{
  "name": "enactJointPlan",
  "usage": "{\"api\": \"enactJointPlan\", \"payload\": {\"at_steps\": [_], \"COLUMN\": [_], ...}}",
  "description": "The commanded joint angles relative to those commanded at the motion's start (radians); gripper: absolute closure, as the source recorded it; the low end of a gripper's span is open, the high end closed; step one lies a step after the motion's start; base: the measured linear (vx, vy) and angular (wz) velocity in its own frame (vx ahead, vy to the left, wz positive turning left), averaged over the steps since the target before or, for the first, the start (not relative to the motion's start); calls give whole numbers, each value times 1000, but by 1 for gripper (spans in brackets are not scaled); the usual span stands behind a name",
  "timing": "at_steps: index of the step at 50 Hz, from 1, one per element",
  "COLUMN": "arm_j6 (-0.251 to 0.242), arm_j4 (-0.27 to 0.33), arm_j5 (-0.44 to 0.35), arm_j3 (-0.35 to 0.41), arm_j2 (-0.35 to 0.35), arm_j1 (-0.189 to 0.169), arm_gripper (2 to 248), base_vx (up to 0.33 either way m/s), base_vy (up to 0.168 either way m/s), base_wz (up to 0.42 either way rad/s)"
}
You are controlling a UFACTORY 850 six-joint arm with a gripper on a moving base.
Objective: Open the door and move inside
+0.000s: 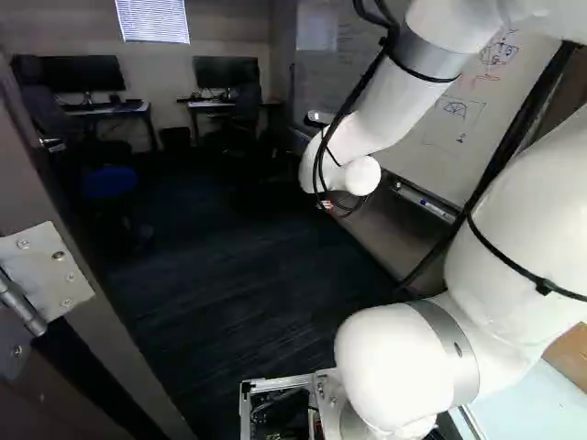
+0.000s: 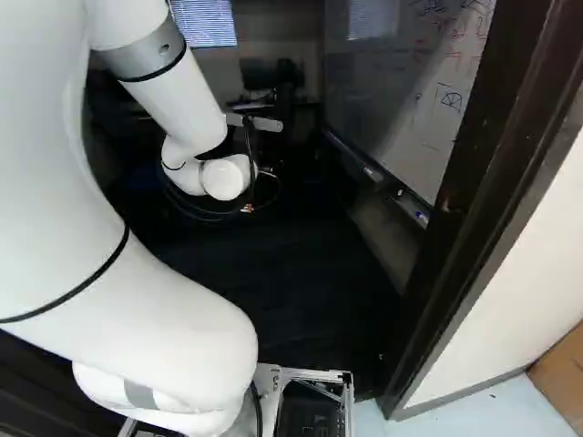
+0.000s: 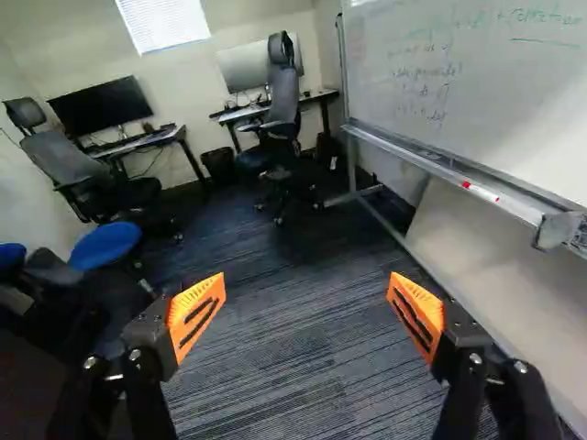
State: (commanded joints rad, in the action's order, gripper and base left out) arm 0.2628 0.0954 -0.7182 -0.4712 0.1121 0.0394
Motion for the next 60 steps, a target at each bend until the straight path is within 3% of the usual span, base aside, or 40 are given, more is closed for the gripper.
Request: {"api": "enactJointPlan", "payload": {"at_steps": [43,60], "arm_j6": [0,0], "arm_j4": [0,0], "arm_j5": [0,0], "arm_j3": [0,0], "arm_j2": [0,0], "arm_j1": [0,0], "arm_gripper": [3,3], "base_vx": [110,145], "base_vy": [36,3], "base_wz": [153,11]}}
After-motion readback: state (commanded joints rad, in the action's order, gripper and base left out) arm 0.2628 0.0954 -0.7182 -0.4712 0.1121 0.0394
